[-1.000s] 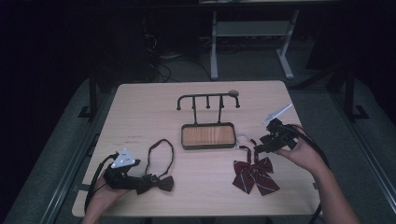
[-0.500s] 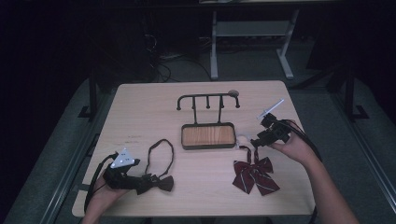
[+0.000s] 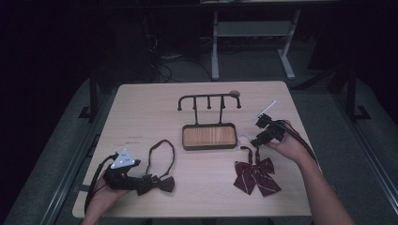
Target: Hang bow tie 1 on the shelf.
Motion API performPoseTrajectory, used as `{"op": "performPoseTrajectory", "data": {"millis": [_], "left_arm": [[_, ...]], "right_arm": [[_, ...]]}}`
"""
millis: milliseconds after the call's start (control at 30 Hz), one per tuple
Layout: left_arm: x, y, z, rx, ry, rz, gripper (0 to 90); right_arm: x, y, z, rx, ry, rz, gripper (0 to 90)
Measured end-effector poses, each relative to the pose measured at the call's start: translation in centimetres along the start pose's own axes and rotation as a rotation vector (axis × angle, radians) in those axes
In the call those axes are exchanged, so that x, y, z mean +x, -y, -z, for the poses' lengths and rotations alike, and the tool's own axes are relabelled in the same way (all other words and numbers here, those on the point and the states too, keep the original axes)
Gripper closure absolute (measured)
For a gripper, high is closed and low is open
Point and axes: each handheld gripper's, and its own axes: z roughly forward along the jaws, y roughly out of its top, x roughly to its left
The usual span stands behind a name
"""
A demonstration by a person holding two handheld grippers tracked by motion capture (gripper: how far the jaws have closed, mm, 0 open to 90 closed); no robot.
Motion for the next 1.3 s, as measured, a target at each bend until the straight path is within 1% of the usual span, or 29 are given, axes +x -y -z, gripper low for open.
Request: {"op": "performPoseTrajectory", "data": {"millis": [100, 200, 233, 400, 433, 467, 500, 567, 600, 667, 767, 800, 833, 867, 933, 1067, 1100, 1133, 1233, 1300], "left_arm": [[0.0, 0.0, 0.0, 0.002, 0.001, 0.0, 28.0], [0.1, 0.0, 0.0, 0.002, 0.001, 0.001, 28.0], [0.1, 0.0, 0.0, 0.002, 0.002, 0.002, 28.0], [0.1, 0.0, 0.0, -0.001, 0.004, 0.003, 28.0], [0.1, 0.0, 0.0, -0.002, 0.005, 0.004, 28.0], [0.1, 0.0, 0.0, -0.002, 0.005, 0.004, 28.0], [0.1, 0.0, 0.0, 0.0, 0.005, 0.003, 28.0], [0.1, 0.0, 0.0, 0.0, 0.004, 0.003, 28.0], [0.1, 0.0, 0.0, 0.0, 0.003, 0.002, 28.0], [0.1, 0.0, 0.0, 0.001, 0.003, 0.002, 28.0], [0.1, 0.0, 0.0, 0.002, 0.002, 0.001, 28.0], [0.1, 0.0, 0.0, 0.002, 0.002, 0.001, 28.0], [0.1, 0.0, 0.0, 0.001, 0.002, 0.002, 28.0], [0.1, 0.1, 0.0, -0.001, 0.004, 0.002, 28.0], [0.1, 0.1, 0.0, 0.0, 0.004, 0.003, 28.0], [0.1, 0.1, -0.1, 0.001, 0.003, 0.002, 28.0], [0.0, 0.1, -0.1, -0.001, 0.004, 0.006, 28.0], [0.0, 0.1, -0.1, -0.001, 0.004, 0.006, 28.0], [0.0, 0.0, -0.1, -0.002, 0.006, 0.009, 28.0], [-0.1, 0.0, -0.2, -0.001, 0.005, 0.008, 28.0]], "right_arm": [[-0.1, -0.2, -0.6, 0.024, 0.015, 0.001, 58.2], [-0.1, -0.3, -0.8, 0.025, 0.021, -0.001, 59.7], [-0.1, -0.4, -1.0, 0.029, 0.034, 0.0, 61.1], [0.0, -0.5, -1.4, 0.047, 0.049, 0.002, 64.7], [0.0, -0.5, -1.5, 0.049, 0.06, 0.007, 67.7], [0.0, -0.5, -1.5, 0.049, 0.06, 0.007, 67.7], [0.1, -0.6, -1.6, 0.05, 0.068, 0.019, 72.0], [0.2, -0.6, -1.6, 0.051, 0.074, 0.023, 73.4], [0.3, -0.6, -1.6, 0.054, 0.083, 0.031, 76.5], [0.4, -0.6, -1.6, 0.057, 0.089, 0.034, 76.6], [0.4, -0.6, -1.7, 0.062, 0.099, 0.043, 79.5], [0.4, -0.6, -1.7, 0.062, 0.099, 0.043, 79.5], [0.4, -0.6, -1.7, 0.062, 0.1, 0.045, 81.1], [0.4, -0.6, -1.7, 0.062, 0.096, 0.046, 84.8], [0.4, -0.6, -1.7, 0.064, 0.09, 0.045, 86.4], [0.4, -0.4, -1.5, 0.068, 0.073, 0.043, 87.0], [0.4, -0.3, -1.3, 0.068, 0.058, 0.041, 87.3], [0.4, -0.3, -1.3, 0.068, 0.058, 0.041, 87.3], [0.6, 0.1, -0.5, 0.054, 0.033, 0.043, 87.4], [0.6, 0.1, -0.3, 0.051, 0.027, 0.044, 87.5]]}}
